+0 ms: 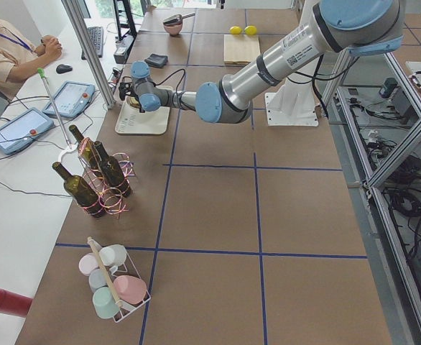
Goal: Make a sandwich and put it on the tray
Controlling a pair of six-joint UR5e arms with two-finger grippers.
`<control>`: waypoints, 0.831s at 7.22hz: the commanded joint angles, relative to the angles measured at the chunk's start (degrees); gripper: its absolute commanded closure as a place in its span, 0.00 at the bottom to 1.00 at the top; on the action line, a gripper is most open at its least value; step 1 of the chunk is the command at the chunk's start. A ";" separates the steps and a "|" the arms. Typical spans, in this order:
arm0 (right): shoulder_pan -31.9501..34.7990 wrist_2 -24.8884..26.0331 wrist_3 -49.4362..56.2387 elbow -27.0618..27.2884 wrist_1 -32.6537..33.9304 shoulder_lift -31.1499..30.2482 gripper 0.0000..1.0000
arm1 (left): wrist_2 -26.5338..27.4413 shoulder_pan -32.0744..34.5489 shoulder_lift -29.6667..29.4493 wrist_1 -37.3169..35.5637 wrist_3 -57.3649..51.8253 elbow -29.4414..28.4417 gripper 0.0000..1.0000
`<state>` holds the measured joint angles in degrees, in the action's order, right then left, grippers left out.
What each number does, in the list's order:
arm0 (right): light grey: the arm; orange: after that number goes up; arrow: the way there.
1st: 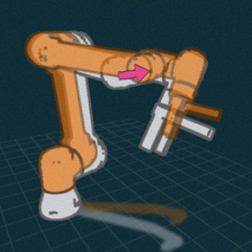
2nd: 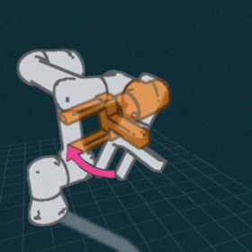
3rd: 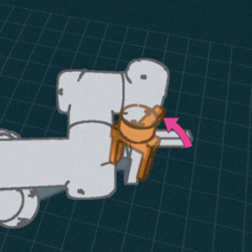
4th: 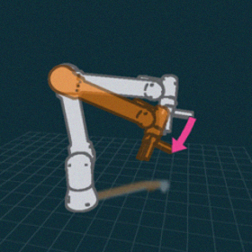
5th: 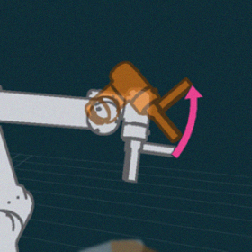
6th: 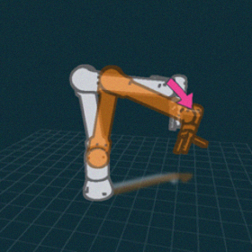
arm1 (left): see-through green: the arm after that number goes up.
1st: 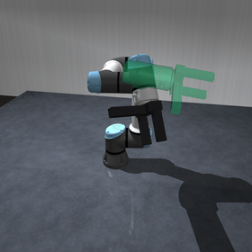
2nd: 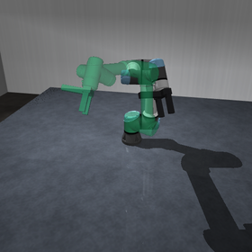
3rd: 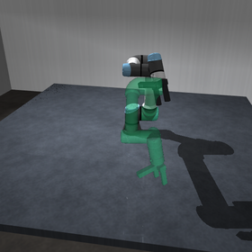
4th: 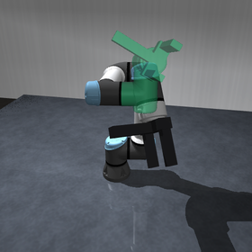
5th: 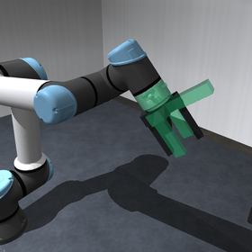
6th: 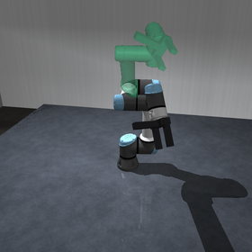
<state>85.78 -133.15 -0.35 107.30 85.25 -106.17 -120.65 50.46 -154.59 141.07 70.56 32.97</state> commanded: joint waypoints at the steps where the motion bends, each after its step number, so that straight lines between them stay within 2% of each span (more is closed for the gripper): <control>1: 0.00 0.00 0.00 0.02 0.00 0.00 0.00 | 1.03 -0.18 -0.19 0.26 -0.42 -0.19 0.01; 3: 0.00 0.00 0.09 0.02 0.00 0.09 0.00 | 1.03 -0.18 -0.10 0.08 -3.39 0.33 0.00; 4: 0.00 0.00 0.09 0.10 0.00 0.09 0.00 | 0.95 -0.10 0.25 -0.44 -4.19 3.56 0.00; 5: 0.00 0.00 -0.09 0.10 0.00 0.18 0.00 | 0.86 -0.27 5.21 -4.01 -4.46 14.38 0.00; 6: 0.00 0.00 0.00 0.10 -0.26 0.18 0.00 | 0.42 -0.36 15.27 -10.40 -4.99 31.80 0.00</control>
<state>85.78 -133.15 -0.36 107.38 85.19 -106.03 -119.86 50.21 -148.72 136.81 66.22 47.46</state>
